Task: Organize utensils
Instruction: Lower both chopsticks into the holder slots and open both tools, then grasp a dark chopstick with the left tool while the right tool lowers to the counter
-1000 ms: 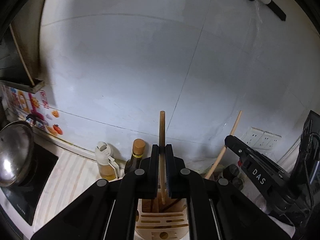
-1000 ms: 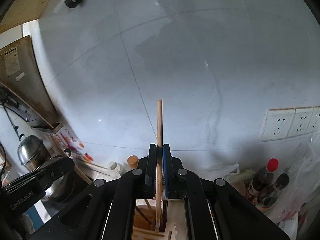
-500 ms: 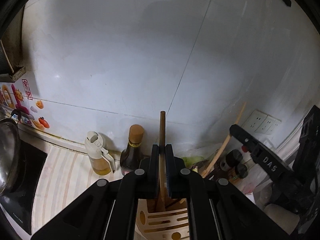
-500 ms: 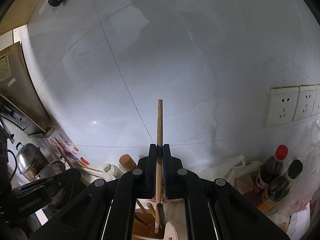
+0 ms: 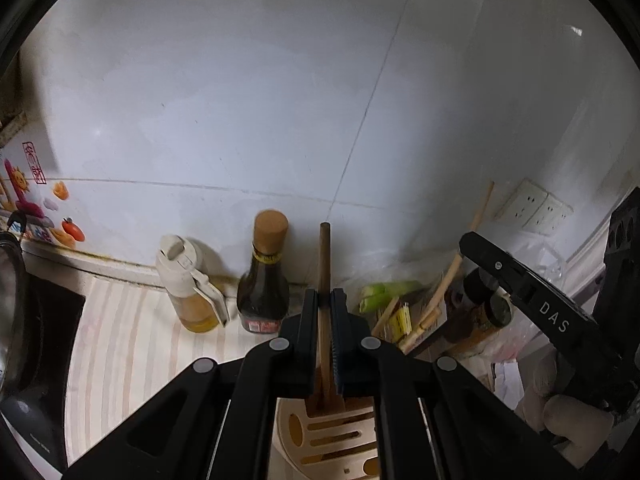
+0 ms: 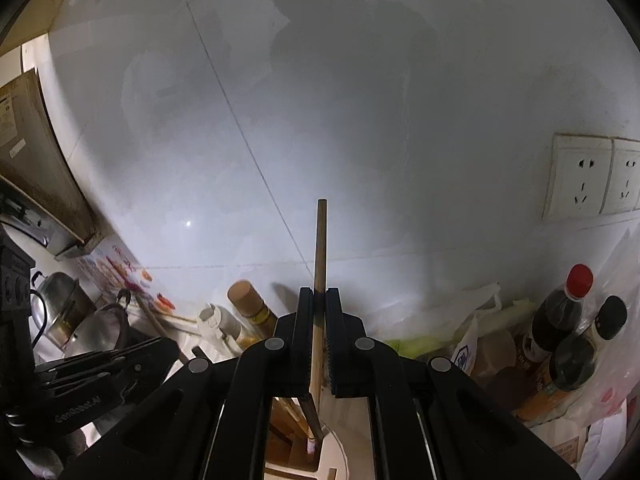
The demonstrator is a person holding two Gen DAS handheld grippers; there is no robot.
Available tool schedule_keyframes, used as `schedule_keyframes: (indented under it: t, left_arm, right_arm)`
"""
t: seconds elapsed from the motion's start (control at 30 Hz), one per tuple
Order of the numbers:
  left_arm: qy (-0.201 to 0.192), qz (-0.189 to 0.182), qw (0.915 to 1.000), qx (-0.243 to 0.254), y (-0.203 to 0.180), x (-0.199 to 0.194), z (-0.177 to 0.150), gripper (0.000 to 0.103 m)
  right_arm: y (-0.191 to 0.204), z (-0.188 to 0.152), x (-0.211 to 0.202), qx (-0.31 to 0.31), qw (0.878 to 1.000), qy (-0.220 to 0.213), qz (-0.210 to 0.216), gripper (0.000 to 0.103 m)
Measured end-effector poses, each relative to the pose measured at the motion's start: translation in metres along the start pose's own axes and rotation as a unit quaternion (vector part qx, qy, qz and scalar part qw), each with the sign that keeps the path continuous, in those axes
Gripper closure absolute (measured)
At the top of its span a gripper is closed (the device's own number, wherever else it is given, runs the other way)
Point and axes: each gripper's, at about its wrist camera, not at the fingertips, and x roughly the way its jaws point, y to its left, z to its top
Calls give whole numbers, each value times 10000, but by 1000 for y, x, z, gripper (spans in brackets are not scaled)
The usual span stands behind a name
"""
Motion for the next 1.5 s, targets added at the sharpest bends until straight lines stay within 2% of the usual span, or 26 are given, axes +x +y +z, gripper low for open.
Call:
schedule_keyframes:
  t: [0.23,0.37,0.4,0.43,0.47,0.5,0.53,0.63,0.7,0.9,1.0,1.1,1.23,1.37,1.4,1.43,1.5]
  left_arm:
    - [295,-82,9995,-114,-1,9,-10,98]
    - [485,-8,9981,-372,0,5,-11,92]
    - [499,40,9979,-415,0,3,-12,78]
    - [467,174,9977,-460,1,-1,-13,65]
    - [416,250,9976,-500,1,-5,-14,34]
    - [328,301,9973,-576,3,-10,-15,23]
    - [179,369,9968,-687,5,-19,-18,17]
    - [70,699,9942,-813,7,-35,-23,15]
    - [-34,968,9916,-853,6,-46,-31,0]
    - [-198,1611,9832,-837,-8,-71,-68,0]
    - [-74,1652,9817,-940,-18,-72,-91,0]
    - [176,1716,9806,-926,-35,-61,-119,0]
    - [629,1677,9807,-790,-63,-32,-160,0]
    - [1237,1654,9772,-482,-100,12,-205,0]
    - [1406,1613,9760,-410,-108,25,-215,0]
    - [1575,1547,9747,-333,-117,39,-226,0]
    - [1848,1387,9726,-245,-134,67,-243,1]
  right_arm:
    - [2,-10,5,-198,9989,379,174,97]
    - [3,-15,8,-198,9959,795,379,95]
    - [2,-16,7,-213,9951,868,412,88]
    - [2,-17,3,-203,9948,898,436,73]
    - [1,-18,-1,-190,9945,902,497,65]
    - [1,-18,-5,-174,9945,893,527,54]
    - [-1,-18,-11,-146,9947,864,538,48]
    - [-7,-16,-31,-77,9962,727,471,42]
    - [-15,-16,-46,-7,9973,633,362,39]
    - [-48,-29,-90,339,9981,511,-102,21]
    - [-68,-43,-104,475,9966,617,-281,19]
    - [-101,-68,-114,598,9926,916,-532,10]
    - [-145,-109,-109,870,9821,1495,-742,10]
    - [-192,-160,-104,1162,9650,2146,-964,13]
    - [-203,-173,-103,1243,9604,2280,-1010,25]
    - [-211,-182,-101,1295,9568,2383,-1047,40]
    - [-232,-203,-95,1413,9465,2662,-1154,53]
